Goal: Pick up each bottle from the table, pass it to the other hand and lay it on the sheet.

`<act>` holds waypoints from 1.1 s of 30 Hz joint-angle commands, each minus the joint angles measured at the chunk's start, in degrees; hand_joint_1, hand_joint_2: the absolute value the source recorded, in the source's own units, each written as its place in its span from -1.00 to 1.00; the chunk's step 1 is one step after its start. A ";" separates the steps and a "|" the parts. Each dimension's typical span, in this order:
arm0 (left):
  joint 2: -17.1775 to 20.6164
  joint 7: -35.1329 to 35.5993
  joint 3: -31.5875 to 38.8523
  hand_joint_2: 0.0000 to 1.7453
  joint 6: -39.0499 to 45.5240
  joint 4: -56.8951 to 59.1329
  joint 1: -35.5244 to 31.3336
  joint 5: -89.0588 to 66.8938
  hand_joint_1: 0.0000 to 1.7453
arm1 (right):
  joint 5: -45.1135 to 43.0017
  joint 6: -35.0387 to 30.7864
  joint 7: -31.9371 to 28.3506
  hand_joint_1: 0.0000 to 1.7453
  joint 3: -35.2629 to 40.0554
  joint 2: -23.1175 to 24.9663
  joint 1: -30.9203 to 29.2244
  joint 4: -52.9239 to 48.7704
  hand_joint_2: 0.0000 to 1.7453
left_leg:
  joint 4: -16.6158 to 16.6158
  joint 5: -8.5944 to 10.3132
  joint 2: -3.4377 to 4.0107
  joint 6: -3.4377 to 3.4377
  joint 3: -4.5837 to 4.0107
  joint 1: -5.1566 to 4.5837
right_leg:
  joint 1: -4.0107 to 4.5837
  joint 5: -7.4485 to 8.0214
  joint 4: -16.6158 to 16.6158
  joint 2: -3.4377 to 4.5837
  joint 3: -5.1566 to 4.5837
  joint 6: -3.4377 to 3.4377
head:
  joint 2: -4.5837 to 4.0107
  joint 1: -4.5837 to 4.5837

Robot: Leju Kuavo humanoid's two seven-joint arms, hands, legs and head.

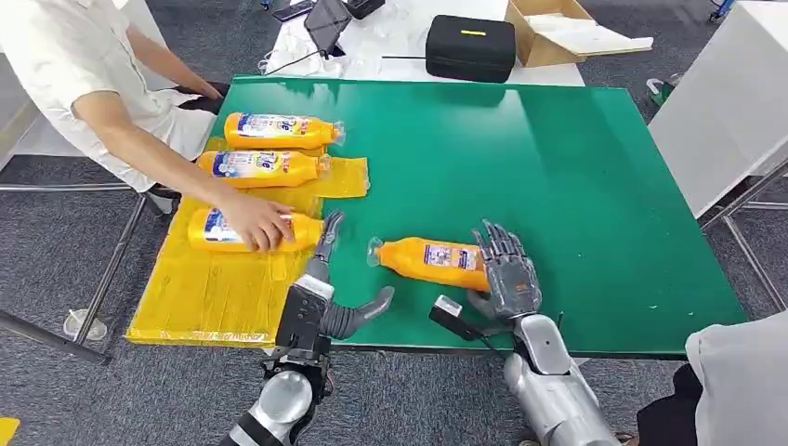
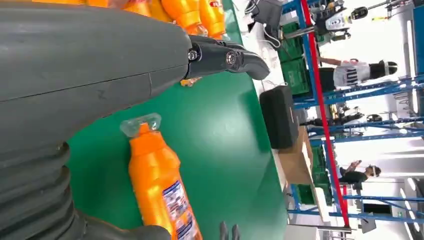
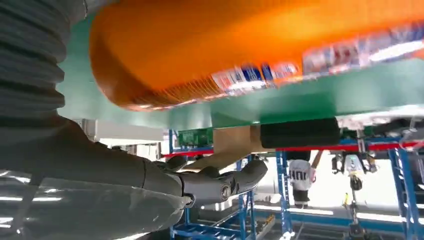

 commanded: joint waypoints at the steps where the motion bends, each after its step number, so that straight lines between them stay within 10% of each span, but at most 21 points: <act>1: 0.48 0.89 -1.61 1.00 -0.32 3.51 -2.38 0.25 -1.00 | -0.56 4.37 3.14 -1.00 4.31 -2.40 -6.32 9.50 1.00 | 0.03 -0.08 0.05 -0.01 0.21 0.03 | 0.04 -0.05 -0.02 0.06 0.23 -0.09 | 0.00 0.02; 20: -0.14 2.35 -3.19 1.00 -2.29 4.82 -3.97 0.20 -1.00 | -8.04 25.99 4.63 -0.96 3.66 -1.15 -13.25 21.51 1.00 | 0.02 -0.09 0.11 -0.03 0.43 0.05 | 0.06 -0.04 -0.05 0.11 0.38 -0.13 | 0.00 0.02; 21: -0.20 2.34 -3.34 1.00 -2.50 5.04 -4.12 0.19 -1.00 | -8.29 28.12 4.13 0.56 4.12 -1.27 -13.63 22.10 1.00 | 0.04 -0.13 0.14 -0.05 0.56 0.10 | 0.11 -0.06 -0.07 0.14 0.53 -0.18 | 0.00 0.00; 23: -0.24 2.29 -3.43 1.00 -2.51 5.10 -4.16 0.14 -1.00 | -8.95 29.10 3.88 0.94 3.84 -1.33 -13.70 22.38 1.00 | -0.01 -0.05 0.16 -0.04 0.66 0.07 | 0.08 0.00 -0.12 0.12 0.57 -0.14 | 0.00 0.02; 33: -0.09 1.12 -4.05 1.00 -2.60 4.46 -3.78 0.76 -1.00 | -15.38 33.10 -3.54 1.00 2.38 -2.32 -12.03 21.58 1.00 | -0.08 0.00 0.06 -0.02 0.96 0.09 | 0.11 0.09 -0.20 0.07 0.88 -0.23 | 0.00 0.02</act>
